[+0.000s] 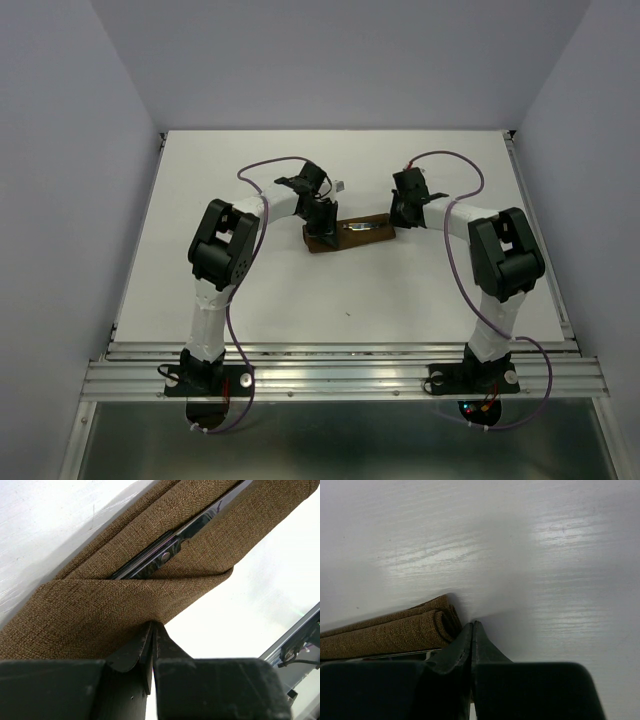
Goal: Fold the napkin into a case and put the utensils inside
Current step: Stuff the knife into the folded napkin, then move the fork to the center of the board.
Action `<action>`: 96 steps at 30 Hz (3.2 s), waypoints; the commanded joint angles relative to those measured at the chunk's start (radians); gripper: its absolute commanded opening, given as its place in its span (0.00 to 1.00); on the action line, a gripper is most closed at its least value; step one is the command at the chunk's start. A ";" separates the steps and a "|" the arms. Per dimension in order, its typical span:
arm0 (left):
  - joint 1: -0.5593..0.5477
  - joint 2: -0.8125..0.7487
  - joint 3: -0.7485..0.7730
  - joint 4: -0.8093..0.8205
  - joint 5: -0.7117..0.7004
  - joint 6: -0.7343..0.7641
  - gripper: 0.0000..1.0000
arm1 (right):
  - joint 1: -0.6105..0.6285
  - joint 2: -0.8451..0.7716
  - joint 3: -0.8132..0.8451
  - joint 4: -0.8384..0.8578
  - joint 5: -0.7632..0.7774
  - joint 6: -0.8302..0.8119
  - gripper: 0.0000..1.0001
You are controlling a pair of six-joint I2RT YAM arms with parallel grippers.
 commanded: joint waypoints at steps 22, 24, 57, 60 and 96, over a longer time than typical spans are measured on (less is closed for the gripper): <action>0.000 0.023 -0.028 -0.055 -0.023 0.039 0.13 | -0.003 -0.022 0.042 0.052 -0.023 -0.035 0.01; 0.000 0.023 -0.030 -0.055 -0.023 0.037 0.13 | -0.003 -0.023 0.043 0.053 -0.024 -0.037 0.01; -0.001 0.025 -0.038 -0.054 -0.013 0.045 0.13 | -0.003 0.028 0.122 0.078 -0.069 -0.053 0.01; -0.001 0.025 -0.041 -0.052 -0.013 0.046 0.13 | -0.003 0.035 0.126 0.076 -0.070 -0.053 0.01; 0.014 -0.375 -0.042 -0.119 -0.188 0.025 0.14 | -0.510 -0.384 -0.400 -0.177 -0.211 -0.018 0.72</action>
